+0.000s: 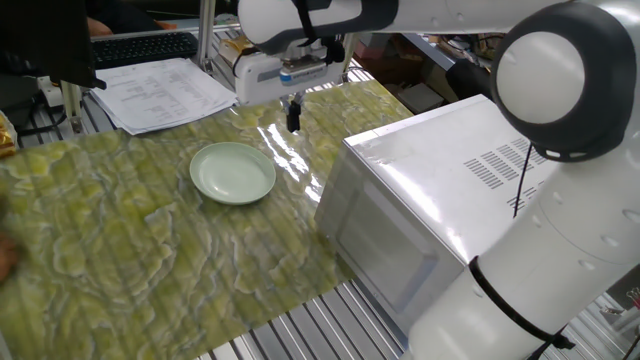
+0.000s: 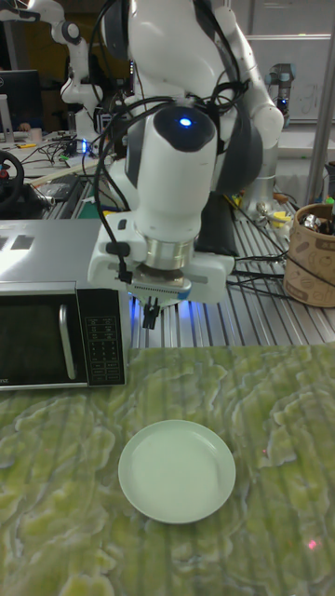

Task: Put the bowl into the microwave

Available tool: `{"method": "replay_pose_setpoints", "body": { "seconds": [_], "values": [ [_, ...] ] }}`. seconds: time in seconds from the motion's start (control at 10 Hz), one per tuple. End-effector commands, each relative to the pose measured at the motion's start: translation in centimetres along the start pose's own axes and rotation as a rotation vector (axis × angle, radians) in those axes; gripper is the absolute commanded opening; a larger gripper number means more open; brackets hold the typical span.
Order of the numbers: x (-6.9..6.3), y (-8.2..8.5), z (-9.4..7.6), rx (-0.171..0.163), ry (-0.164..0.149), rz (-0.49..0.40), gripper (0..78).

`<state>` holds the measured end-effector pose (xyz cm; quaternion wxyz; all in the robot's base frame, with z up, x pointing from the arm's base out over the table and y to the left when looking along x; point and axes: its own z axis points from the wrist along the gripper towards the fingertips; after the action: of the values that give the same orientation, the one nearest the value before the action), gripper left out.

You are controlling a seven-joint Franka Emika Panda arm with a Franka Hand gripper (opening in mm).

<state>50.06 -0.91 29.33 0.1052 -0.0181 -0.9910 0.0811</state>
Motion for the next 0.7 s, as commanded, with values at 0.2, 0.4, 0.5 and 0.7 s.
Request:
{"method": "replay_pose_setpoints", "body": {
  "seconds": [0.2, 0.4, 0.5, 0.7],
  "values": [
    [0.0, 0.0, -0.1, 0.042, -0.012, 0.028, 0.0],
    [0.0, 0.0, -0.1, 0.039, -0.007, 0.049, 0.0],
    [-0.4, -0.2, -0.2, 0.041, 0.056, 0.009, 0.0],
    [-3.1, -1.7, -0.5, 0.041, 0.139, -0.03, 0.0]
  ]
}}
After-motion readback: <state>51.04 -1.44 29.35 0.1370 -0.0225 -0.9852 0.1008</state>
